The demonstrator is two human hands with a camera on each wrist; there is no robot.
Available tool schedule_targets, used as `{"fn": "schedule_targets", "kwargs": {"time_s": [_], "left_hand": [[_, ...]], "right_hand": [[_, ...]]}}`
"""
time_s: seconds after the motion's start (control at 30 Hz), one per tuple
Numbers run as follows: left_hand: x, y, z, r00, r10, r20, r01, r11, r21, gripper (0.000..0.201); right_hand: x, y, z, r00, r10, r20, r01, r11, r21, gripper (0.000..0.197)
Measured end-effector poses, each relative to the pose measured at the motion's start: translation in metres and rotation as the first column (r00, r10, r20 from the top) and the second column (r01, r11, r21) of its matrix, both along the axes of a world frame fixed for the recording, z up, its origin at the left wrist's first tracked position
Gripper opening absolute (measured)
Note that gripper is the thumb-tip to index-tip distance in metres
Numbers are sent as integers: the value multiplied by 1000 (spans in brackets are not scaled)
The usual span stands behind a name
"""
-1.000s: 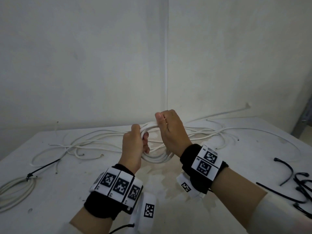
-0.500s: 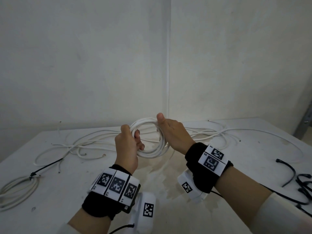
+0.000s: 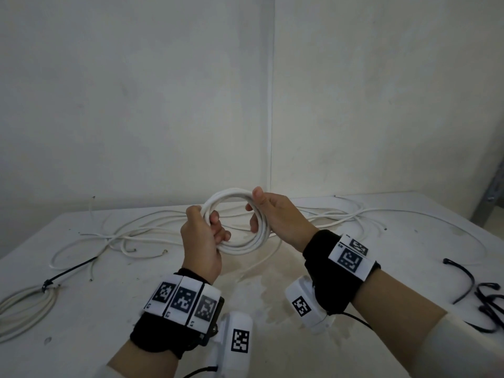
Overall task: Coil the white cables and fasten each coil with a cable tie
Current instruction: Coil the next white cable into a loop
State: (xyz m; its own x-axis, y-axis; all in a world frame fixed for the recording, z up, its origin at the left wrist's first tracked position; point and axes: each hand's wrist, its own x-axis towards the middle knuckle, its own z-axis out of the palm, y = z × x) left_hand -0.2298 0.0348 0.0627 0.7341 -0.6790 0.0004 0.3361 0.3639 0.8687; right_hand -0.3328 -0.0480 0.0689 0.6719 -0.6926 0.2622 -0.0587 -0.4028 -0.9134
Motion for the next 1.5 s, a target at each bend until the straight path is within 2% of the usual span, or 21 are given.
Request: {"fn": "schedule_targets", "kwargs": {"time_s": [0.1,0.2,0.3,0.4,0.57,0.63,0.73,0.87,0.97,1.07,1.2,1.33,1.43,1.5], "left_hand": [[-1,0,-1,998,-57,26,57,998,2,37],[5,1,-4,982,-180,61,178,983,34,42],[12,4,-4,942,-329,69,324,943,74,55],[18,6,2,883,-440,164,414,895,168,59],[15,6,12,814,-453,363,328,875,356,52],[8,6,12,835,-397,381,268,898,349,49],[-1,4,9,900,-281,333,192,942,275,48],[-5,4,10,976,-166,140,155,984,91,48],[-5,3,10,988,-121,100,120,993,15,49],[-6,2,5,984,-111,138,109,994,21,49],[2,5,1,920,-252,299,217,965,144,51],[13,6,15,806,-427,410,306,894,329,66],[5,3,21,753,-386,533,167,896,413,64],[-3,3,16,744,-238,625,36,948,318,58]], "right_hand": [[2,-1,-4,998,-61,23,61,997,-37,45],[1,-3,-7,995,-93,26,94,994,-60,44],[-1,-5,-10,993,-118,30,120,989,-81,43],[-2,-6,-12,988,-156,20,157,979,-130,42],[-5,-5,-9,979,-192,-75,162,940,-300,41],[-5,-4,-9,980,-185,-70,155,937,-315,41],[-5,-1,-7,992,-124,33,128,968,-216,44],[-6,2,-3,991,-51,123,61,995,-79,52],[-5,4,-4,985,-49,167,57,998,-39,44],[-2,1,-6,982,-96,164,107,993,-58,42],[-6,-3,-8,981,-152,121,170,973,-154,42],[-11,-2,0,994,-106,-37,92,954,-284,44],[-14,1,9,990,-104,-95,61,923,-380,45],[-14,1,10,990,-119,-80,75,903,-422,45]]}}
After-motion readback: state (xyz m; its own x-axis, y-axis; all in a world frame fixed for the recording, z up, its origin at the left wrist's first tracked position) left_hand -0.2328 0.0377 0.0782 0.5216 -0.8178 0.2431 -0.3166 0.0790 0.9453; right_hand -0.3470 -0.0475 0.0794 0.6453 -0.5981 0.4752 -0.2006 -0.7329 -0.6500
